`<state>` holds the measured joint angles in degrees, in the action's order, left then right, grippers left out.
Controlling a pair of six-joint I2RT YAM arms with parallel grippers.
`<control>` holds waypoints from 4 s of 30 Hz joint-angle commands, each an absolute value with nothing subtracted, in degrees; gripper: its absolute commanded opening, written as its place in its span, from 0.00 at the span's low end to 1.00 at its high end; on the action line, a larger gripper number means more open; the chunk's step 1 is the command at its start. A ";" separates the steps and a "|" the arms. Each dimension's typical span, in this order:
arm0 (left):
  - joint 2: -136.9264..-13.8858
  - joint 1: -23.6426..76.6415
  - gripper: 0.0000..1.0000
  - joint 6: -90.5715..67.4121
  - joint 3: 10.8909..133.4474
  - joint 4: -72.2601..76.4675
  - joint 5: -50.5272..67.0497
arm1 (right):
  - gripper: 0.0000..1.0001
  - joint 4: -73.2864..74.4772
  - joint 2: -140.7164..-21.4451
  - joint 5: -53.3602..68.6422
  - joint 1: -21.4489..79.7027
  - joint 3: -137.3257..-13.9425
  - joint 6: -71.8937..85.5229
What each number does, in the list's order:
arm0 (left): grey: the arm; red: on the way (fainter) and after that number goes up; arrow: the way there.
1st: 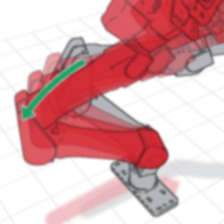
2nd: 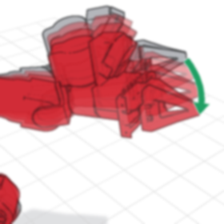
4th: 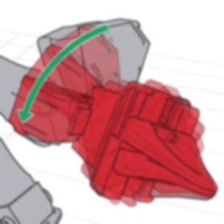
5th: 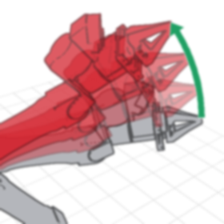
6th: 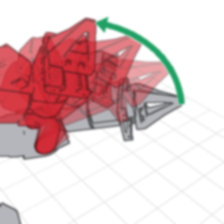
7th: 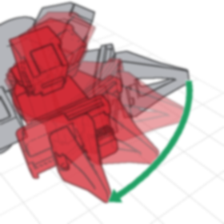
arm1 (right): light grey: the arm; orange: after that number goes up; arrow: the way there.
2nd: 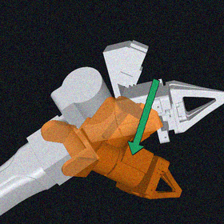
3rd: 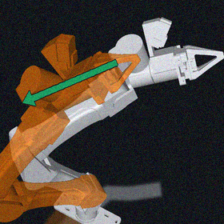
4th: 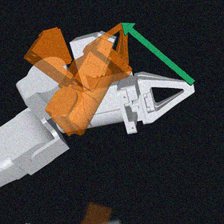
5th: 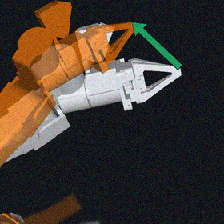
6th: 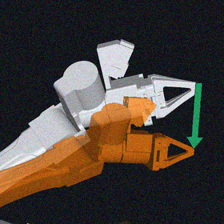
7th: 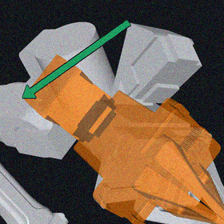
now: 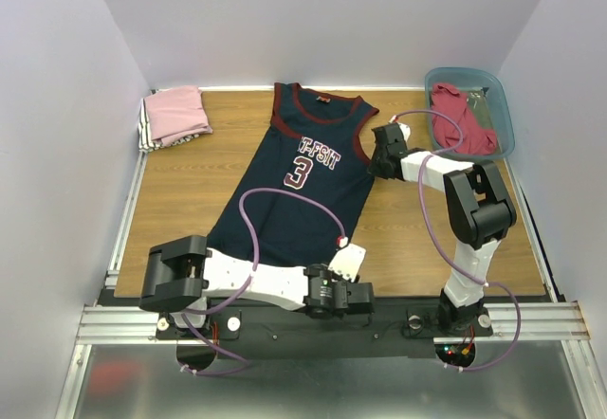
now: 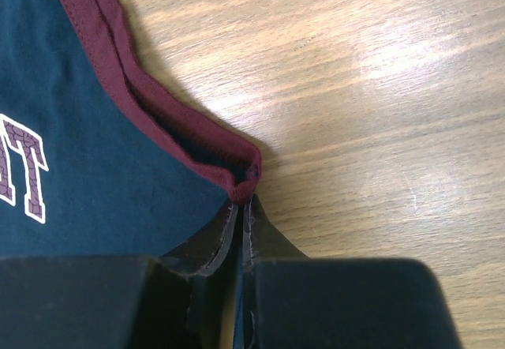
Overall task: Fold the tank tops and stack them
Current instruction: Fold the tank top
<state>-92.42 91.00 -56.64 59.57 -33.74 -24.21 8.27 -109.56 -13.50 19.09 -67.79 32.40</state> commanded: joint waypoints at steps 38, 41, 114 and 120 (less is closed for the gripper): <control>-106.69 87.01 0.48 -53.97 71.72 -35.34 -33.66 | 0.04 4.92 -109.78 -12.22 16.35 -70.05 30.67; -107.75 86.75 0.46 -53.53 71.98 -34.28 -33.40 | 0.04 5.01 -109.95 -12.22 16.35 -70.40 30.50; -92.99 83.67 0.00 -39.55 57.48 -4.48 1.58 | 0.40 5.10 -97.73 -13.01 9.32 -59.06 28.56; -92.90 83.67 0.00 -39.64 57.22 -4.22 1.93 | 0.40 4.22 -99.49 -12.48 9.23 -58.62 28.83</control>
